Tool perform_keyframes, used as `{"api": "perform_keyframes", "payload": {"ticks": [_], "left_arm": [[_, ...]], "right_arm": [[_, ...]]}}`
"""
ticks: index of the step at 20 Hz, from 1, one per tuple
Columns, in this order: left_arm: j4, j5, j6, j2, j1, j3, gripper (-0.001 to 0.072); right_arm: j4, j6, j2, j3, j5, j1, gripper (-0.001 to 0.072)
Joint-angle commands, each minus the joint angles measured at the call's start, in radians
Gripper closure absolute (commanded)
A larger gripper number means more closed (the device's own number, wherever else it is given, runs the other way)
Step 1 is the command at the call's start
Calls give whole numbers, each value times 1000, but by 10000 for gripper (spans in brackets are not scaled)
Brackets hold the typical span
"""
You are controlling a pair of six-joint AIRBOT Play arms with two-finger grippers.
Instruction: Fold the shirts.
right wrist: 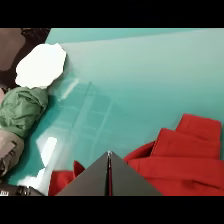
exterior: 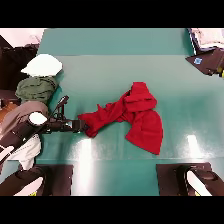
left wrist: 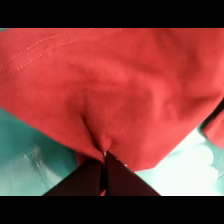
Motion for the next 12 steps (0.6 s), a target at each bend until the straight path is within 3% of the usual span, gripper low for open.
{"api": "perform_keyframes", "payload": {"ticks": [1, 3, 4, 5, 6, 8, 12], "left_arm": [[-2, 32, -1, 1, 6, 66, 684], [64, -23, -1, 1, 38, 176, 685], [111, -50, -1, 1, 48, 239, 684], [159, -69, -1, 1, 48, 293, 684], [196, -91, -1, 1, 48, 343, 684], [229, -119, -1, 1, 48, 403, 684], [249, -171, -1, 1, 48, 417, 684]], "right_arm": [[0, 1, -2, -75, -1, 0, 694], [12, 1, -19, -161, 5, 0, 688], [10, 0, -40, -196, 11, 9, 622], [11, -17, -73, -224, 16, 26, 435], [11, -62, -120, -240, 19, 52, 319], [8, -132, -229, -228, -2, 113, 321], [-71, -145, -457, -111, -61, 200, 323]]}}
